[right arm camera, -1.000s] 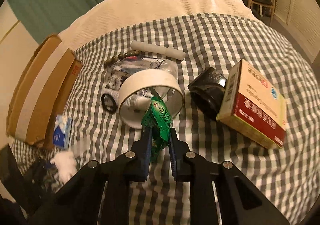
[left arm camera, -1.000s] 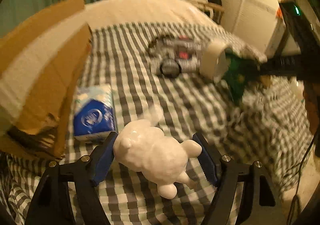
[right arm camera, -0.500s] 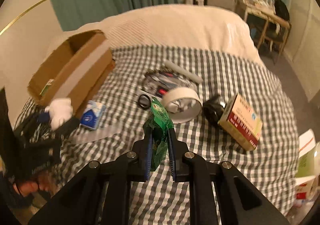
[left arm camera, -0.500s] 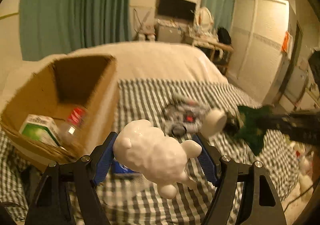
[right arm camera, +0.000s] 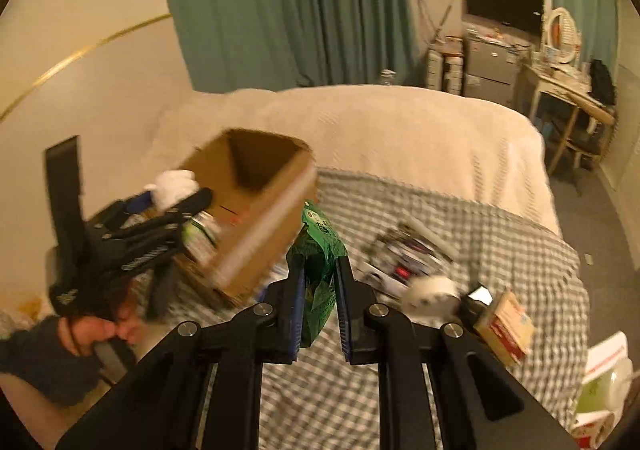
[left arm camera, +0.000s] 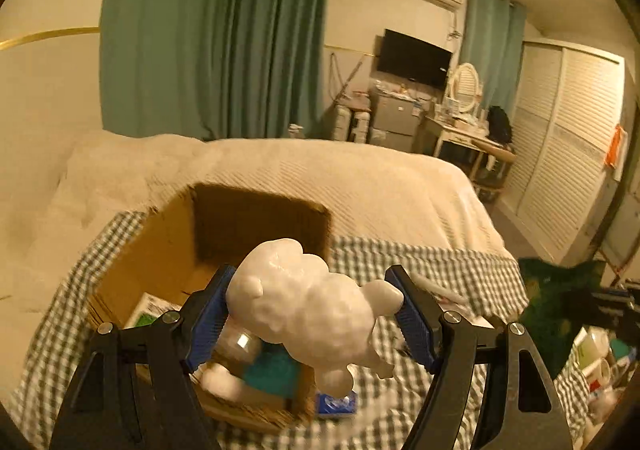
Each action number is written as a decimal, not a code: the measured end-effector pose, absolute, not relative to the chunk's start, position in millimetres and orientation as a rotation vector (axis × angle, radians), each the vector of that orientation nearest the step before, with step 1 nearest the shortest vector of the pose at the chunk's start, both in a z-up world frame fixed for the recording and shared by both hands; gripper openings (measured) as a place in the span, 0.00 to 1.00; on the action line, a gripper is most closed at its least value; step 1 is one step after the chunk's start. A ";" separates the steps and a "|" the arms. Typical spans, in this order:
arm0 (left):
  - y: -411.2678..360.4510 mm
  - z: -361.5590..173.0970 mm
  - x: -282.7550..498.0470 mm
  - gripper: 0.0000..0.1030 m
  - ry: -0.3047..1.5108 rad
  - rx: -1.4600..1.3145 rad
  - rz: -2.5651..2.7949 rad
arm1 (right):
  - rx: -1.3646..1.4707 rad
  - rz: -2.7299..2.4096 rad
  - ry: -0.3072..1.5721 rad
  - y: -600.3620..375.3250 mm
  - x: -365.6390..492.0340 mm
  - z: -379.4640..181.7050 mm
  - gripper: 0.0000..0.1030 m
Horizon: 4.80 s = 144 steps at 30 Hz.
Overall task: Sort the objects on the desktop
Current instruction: 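Carry lamb figure and green bag into the cardboard box and release both, then reach to the white tape roll and grasp it with the left tool, then grasp the amoxicillin box with the right tool while the left holds the tape roll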
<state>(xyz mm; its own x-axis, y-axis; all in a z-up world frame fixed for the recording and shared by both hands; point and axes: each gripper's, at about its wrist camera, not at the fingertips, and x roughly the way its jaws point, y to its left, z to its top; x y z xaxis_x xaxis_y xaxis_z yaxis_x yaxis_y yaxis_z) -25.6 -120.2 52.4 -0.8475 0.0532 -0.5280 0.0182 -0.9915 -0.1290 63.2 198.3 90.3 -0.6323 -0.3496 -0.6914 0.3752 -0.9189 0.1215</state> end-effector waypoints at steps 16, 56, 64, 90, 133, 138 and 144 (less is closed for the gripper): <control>-209.5 -9.3 -64.9 0.75 -0.352 -1.104 3.060 | 1.062 -2.277 -0.020 54.7 -26.6 66.7 0.13; 105.2 -7.2 -54.4 0.98 0.314 -0.890 2.651 | 1.284 -2.810 -0.187 350.8 41.2 47.8 0.37; 124.6 -84.2 -88.6 0.98 0.262 -1.046 2.579 | 1.424 -2.813 -0.263 398.8 23.7 -14.9 0.47; 134.4 -139.9 -116.6 0.48 0.349 -1.200 2.447 | 1.669 -2.746 0.046 382.7 -30.1 -115.4 0.80; 139.1 -146.8 -131.3 0.21 0.300 -1.289 2.399 | 1.486 -2.760 0.278 421.6 -60.9 -95.9 0.84; 141.7 -147.4 -134.0 0.21 0.304 -1.302 2.398 | 1.621 -2.616 0.170 436.3 -76.8 -120.6 0.86; 142.2 -143.2 -133.3 0.18 0.313 -1.295 2.402 | 1.673 -2.585 0.084 436.5 -83.4 -137.3 0.91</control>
<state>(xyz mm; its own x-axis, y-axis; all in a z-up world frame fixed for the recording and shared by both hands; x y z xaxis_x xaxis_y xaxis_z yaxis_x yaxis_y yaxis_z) -133.3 142.2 -143.2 -0.4956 0.2330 -0.8367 -0.4398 -0.8981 0.0104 -83.4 436.5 -137.3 -0.4084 -0.0218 -0.9125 0.0813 -0.9966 -0.0126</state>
